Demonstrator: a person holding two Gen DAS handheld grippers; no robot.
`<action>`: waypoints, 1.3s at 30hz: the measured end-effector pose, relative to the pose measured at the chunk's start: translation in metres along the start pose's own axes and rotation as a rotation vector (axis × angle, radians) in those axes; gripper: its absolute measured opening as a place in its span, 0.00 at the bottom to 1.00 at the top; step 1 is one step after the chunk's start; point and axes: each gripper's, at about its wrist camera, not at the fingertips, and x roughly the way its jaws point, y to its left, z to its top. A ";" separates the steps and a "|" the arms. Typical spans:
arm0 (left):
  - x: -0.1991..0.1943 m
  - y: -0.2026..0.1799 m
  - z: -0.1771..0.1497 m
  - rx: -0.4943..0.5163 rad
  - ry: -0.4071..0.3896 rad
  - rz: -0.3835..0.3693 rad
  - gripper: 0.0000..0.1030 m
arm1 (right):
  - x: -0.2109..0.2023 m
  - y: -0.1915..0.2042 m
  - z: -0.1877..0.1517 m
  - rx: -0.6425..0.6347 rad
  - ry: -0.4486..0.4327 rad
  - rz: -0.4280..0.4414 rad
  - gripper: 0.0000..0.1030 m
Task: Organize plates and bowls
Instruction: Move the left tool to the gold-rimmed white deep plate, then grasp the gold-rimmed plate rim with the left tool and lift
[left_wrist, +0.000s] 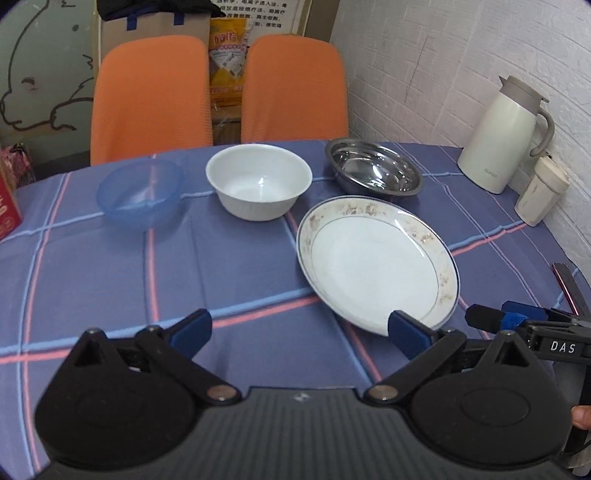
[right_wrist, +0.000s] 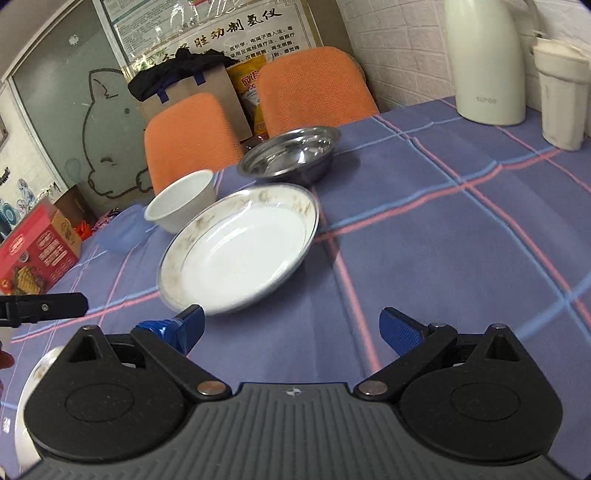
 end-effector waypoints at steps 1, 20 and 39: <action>0.012 -0.002 0.008 -0.006 0.017 -0.002 0.97 | 0.008 -0.002 0.008 -0.005 0.006 -0.010 0.86; 0.103 -0.018 0.042 -0.023 0.119 0.015 0.76 | 0.082 0.022 0.037 -0.200 0.101 -0.028 0.87; 0.054 -0.028 0.027 -0.018 0.078 0.017 0.44 | 0.051 0.063 0.024 -0.231 0.027 -0.035 0.88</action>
